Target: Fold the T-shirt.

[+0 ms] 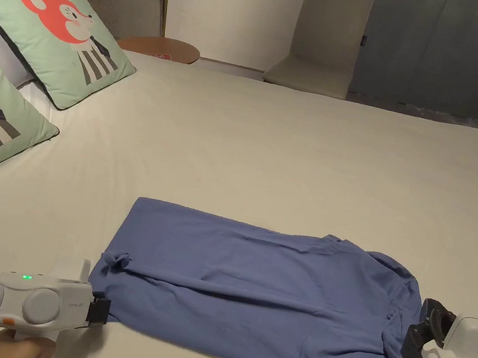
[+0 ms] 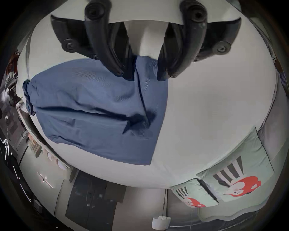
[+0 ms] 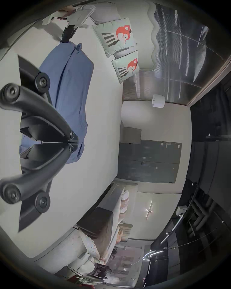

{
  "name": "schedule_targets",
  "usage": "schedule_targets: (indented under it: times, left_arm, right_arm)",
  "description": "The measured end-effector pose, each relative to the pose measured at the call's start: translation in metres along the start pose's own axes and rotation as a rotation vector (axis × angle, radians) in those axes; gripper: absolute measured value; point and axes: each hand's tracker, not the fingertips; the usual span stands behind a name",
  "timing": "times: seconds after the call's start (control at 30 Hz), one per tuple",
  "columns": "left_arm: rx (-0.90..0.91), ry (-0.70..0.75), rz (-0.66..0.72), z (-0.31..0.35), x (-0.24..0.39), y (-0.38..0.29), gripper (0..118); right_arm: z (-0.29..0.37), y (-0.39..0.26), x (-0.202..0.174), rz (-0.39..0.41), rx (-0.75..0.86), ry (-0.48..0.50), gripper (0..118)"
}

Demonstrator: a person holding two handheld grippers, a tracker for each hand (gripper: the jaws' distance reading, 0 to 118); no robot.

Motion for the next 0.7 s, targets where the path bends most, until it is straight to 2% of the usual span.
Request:
schedule_targets:
  times: [0.07, 0.17, 0.2, 0.27, 0.3, 0.33, 0.37, 0.57, 0.6, 0.63, 0.67, 0.7]
  left_arm:
    - [0.023, 0.009, -0.034, 0.004, 0.007, 0.001, 5]
    - [0.064, 0.013, -0.046, 0.017, 0.016, 0.004, 5]
    - [0.092, 0.010, -0.053, 0.022, 0.017, 0.004, 5]
    - [0.112, 0.001, -0.053, 0.032, 0.015, 0.008, 5]
    - [0.135, -0.011, -0.056, 0.037, 0.016, 0.009, 5]
    - [0.149, -0.014, -0.059, 0.041, 0.016, 0.009, 5]
    - [0.154, -0.017, -0.066, 0.045, 0.016, 0.011, 5]
    - [0.160, -0.037, -0.063, 0.051, 0.014, 0.013, 5]
    - [0.159, -0.035, -0.064, 0.052, 0.013, 0.012, 5]
    - [0.157, -0.034, -0.061, 0.051, 0.012, 0.012, 5]
    - [0.156, -0.035, -0.058, 0.052, 0.010, 0.011, 5]
    - [0.156, -0.036, -0.053, 0.053, 0.009, 0.009, 5]
  right_arm:
    - [-0.001, -0.002, 0.001, -0.004, -0.015, -0.005, 1]
    - [-0.016, -0.014, 0.011, -0.020, -0.118, -0.014, 3]
    - [-0.019, -0.018, 0.013, -0.027, -0.168, -0.022, 21]
    - [-0.032, -0.035, 0.021, -0.029, -0.271, -0.048, 71]
    - [-0.042, -0.047, 0.024, -0.032, -0.341, -0.052, 93]
    - [-0.048, -0.057, 0.027, -0.040, -0.394, -0.052, 102]
    - [-0.057, -0.068, 0.029, -0.049, -0.443, -0.045, 104]
    - [-0.079, -0.095, 0.033, -0.112, -0.553, -0.035, 100]
    - [-0.079, -0.099, 0.035, -0.126, -0.543, -0.029, 88]
    - [-0.077, -0.100, 0.036, -0.150, -0.533, -0.013, 68]
    - [-0.074, -0.099, 0.037, -0.169, -0.531, 0.014, 39]
    - [-0.070, -0.096, 0.036, -0.180, -0.525, 0.030, 20]
